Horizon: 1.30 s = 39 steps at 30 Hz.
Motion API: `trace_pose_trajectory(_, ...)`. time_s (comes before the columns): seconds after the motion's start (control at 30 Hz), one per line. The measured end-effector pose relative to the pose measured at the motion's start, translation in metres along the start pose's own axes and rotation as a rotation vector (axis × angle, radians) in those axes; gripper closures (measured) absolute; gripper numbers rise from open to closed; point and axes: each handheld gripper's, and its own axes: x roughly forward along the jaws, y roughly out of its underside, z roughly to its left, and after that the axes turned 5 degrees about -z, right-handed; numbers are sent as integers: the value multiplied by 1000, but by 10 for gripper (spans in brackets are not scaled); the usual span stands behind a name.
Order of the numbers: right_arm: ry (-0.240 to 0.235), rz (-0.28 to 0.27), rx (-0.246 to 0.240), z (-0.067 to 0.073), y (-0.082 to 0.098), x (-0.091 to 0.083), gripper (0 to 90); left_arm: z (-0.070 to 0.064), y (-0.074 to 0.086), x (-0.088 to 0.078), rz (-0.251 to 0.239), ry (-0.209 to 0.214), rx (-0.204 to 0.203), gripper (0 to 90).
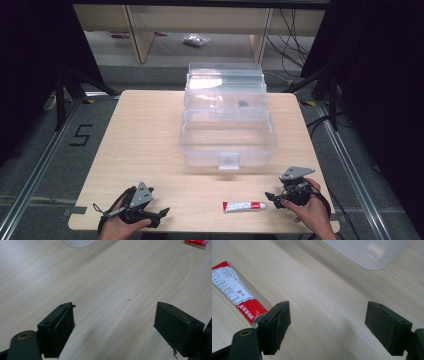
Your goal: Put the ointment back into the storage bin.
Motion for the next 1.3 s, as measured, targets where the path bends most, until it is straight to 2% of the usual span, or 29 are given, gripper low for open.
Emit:
trace_pose_trajectory(0.03,3,-16,-9,1,0,2,215,0,0,0,0,0,0,159)
trace_pose_trajectory(0.1,-2,-10,-17,1,-1,1,215,0,0,0,0,1,0,159)
trace_pose_trajectory(0.13,-25,5,-62,1,-3,1,215,0,0,0,0,-1,-1,159)
trace_pose_trajectory(0.17,-10,5,-60,2,-3,0,215,0,0,0,0,3,-1,159)
trace_pose_trajectory(0.2,-6,12,-31,5,-3,0,215,0,0,0,-1,-1,1,159)
trace_pose_trajectory(0.33,-23,35,-45,8,-5,-1,215,1,0,0,6,-2,4,159)
trace_pose_trajectory(0.37,-21,22,-21,10,-5,0,215,1,0,0,5,-1,4,159)
trace_pose_trajectory(0.4,-29,25,-81,7,-7,0,213,1,0,0,6,-2,4,159)
trace_pose_trajectory(0.5,-34,33,-82,10,-8,1,216,1,0,0,2,3,-2,158)
trace_pose_trajectory(0.53,-47,63,-97,11,-10,1,241,1,0,0,1,3,-2,158)
trace_pose_trajectory(0.57,-47,64,-116,11,-10,2,241,1,0,0,-1,2,-1,158)
trace_pose_trajectory(0.67,-55,95,-113,12,-14,-1,242,2,0,0,1,7,9,158)
trace_pose_trajectory(0.77,-49,95,-101,14,-15,0,243,2,0,0,3,7,9,158)
trace_pose_trajectory(0.8,-50,95,-120,13,-16,0,246,2,0,0,3,7,9,158)
trace_pose_trajectory(0.97,-63,113,-120,19,-23,-2,261,1,0,0,0,17,-4,157)
trace_pose_trajectory(1.07,-91,101,-170,20,-26,0,272,1,0,0,-2,16,-4,157)
trace_pose_trajectory(1.1,-85,118,-156,23,-27,-2,276,2,0,0,1,11,-1,157)
trace_pose_trajectory(1.17,-85,120,-166,23,-28,-2,289,2,0,1,6,8,3,157)
trace_pose_trajectory(1.2,-108,138,-208,25,-31,-3,298,2,0,1,3,6,3,157)
trace_pose_trajectory(1.3,-116,149,-223,27,-33,-4,301,2,0,0,-3,12,-5,158)
